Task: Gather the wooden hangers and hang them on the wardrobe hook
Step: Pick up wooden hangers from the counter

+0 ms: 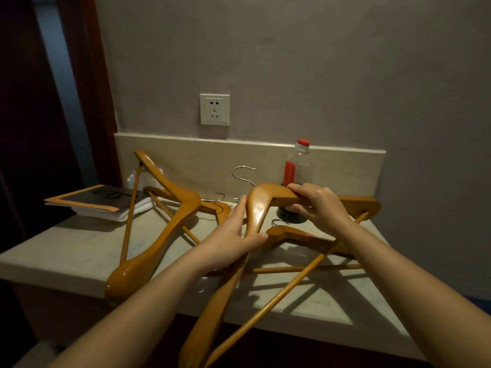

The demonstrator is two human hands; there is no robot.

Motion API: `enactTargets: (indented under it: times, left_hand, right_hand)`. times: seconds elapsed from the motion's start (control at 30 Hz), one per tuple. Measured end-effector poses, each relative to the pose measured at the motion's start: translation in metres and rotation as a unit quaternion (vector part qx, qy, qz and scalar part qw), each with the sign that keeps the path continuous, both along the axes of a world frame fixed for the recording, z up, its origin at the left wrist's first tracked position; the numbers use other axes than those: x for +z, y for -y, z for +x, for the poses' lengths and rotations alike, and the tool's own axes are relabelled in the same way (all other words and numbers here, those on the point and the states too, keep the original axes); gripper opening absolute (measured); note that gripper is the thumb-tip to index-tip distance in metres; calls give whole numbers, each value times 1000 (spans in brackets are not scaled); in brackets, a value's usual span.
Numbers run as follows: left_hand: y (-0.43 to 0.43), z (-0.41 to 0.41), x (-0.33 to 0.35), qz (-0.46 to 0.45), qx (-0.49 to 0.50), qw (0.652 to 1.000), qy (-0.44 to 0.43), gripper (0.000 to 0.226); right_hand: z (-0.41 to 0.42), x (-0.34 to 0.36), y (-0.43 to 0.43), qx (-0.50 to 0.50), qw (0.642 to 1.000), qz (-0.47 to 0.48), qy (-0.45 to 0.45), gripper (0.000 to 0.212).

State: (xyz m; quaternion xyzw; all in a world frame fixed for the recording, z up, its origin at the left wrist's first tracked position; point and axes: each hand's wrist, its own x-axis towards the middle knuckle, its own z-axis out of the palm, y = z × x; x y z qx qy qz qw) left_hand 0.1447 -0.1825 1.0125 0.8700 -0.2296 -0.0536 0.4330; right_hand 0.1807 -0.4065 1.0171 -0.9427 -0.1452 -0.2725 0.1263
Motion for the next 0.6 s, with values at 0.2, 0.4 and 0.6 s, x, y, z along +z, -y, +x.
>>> enactTargets:
  times: [0.2,0.4,0.6]
  left_hand:
    - [-34,-35,21,-166,-37,983,-71,68]
    - [-93,-65,32,-308,-34,938,-156,39]
    - [-128,-84,37,-301,-2,948,-103,24]
  right_hand:
    - [-25,35,-41,45,997,36,44,46]
    - [-31,48,-108,101,992,39,72,44]
    - [-49,53,-155,89,992,72,44,45]
